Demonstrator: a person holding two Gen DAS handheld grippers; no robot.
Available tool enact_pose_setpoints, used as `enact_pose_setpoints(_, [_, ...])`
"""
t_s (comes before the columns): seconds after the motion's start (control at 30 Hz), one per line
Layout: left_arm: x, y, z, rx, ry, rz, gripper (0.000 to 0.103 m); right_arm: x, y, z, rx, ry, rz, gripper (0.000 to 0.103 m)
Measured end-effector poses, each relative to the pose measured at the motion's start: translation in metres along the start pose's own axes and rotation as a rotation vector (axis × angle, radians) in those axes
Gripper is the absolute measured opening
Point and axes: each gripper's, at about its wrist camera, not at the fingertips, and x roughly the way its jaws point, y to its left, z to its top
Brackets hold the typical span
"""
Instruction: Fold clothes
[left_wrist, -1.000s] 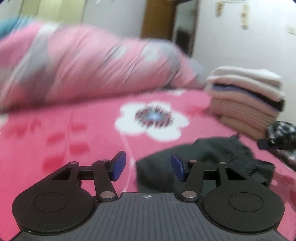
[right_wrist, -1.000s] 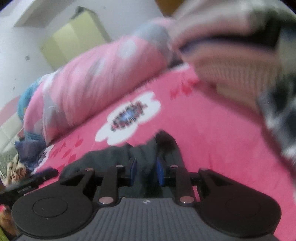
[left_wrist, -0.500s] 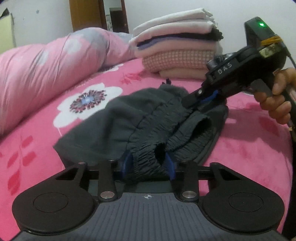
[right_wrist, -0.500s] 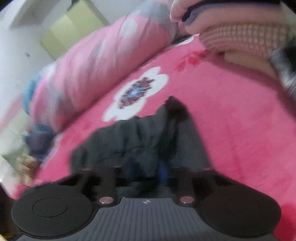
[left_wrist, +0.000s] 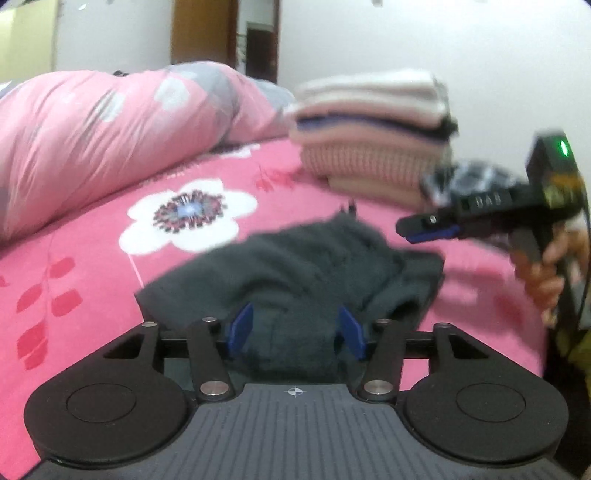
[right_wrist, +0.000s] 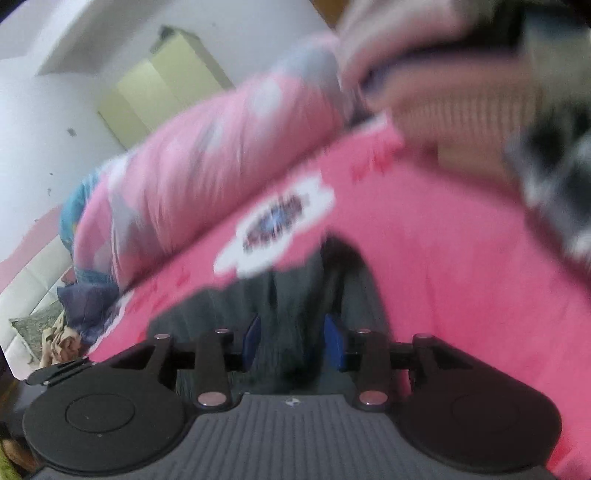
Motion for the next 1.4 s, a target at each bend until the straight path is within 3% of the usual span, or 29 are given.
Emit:
enact_pose_setpoints(0.07, [0.005,-0.002,0.008,0.002,-0.013,0.001,0.055,-0.001,-0.001,0.008,-0.025,-0.029,-0.024,0.04])
enact_pose_setpoints(0.2, [0.038,-0.016,0.016,0.079,0.017,0.057,0.055,0.018,-0.007,0.018,-0.029,0.014,-0.07,0.03])
enact_pose_setpoints(0.33, [0.07,-0.014,0.018,0.084,0.075,0.081,0.055,0.03,-0.007,0.02,-0.016,0.06,-0.021,0.03])
enact_pose_setpoints(0.5, [0.087,-0.001,0.017,0.039,0.117,0.066,0.055,0.043,-0.013,0.032,0.001,0.055,-0.045,0.032])
enact_pose_setpoints(0.63, [0.078,0.0,0.023,0.011,0.103,0.055,0.055,0.049,-0.024,0.043,-0.025,0.013,-0.105,0.026])
enact_pose_setpoints(0.7, [0.072,-0.003,0.031,-0.006,0.089,0.018,0.056,0.054,-0.031,0.047,-0.022,0.004,-0.112,0.024])
enact_pose_setpoints(0.8, [0.078,-0.013,0.048,-0.03,0.088,-0.053,0.067,0.062,-0.041,0.053,-0.002,-0.007,-0.107,0.024])
enact_pose_setpoints(1.0, [0.124,-0.059,0.073,0.105,0.132,-0.058,0.071,0.08,-0.054,0.055,0.04,0.0,-0.056,0.024])
enact_pose_setpoints(1.1, [0.151,-0.072,0.073,0.16,0.17,-0.022,0.068,0.086,-0.06,0.053,0.046,-0.006,-0.038,0.024])
enact_pose_setpoints(1.17, [0.163,-0.075,0.073,0.182,0.198,0.001,0.055,0.087,-0.067,0.051,0.071,-0.02,-0.018,0.024])
enact_pose_setpoints(1.33, [0.166,-0.06,0.075,0.07,0.204,-0.022,0.04,0.086,-0.082,0.045,0.104,-0.021,0.045,0.024])
enact_pose_setpoints(1.4, [0.163,-0.055,0.077,0.033,0.179,-0.046,0.04,0.088,-0.085,0.044,0.125,-0.018,0.064,0.024])
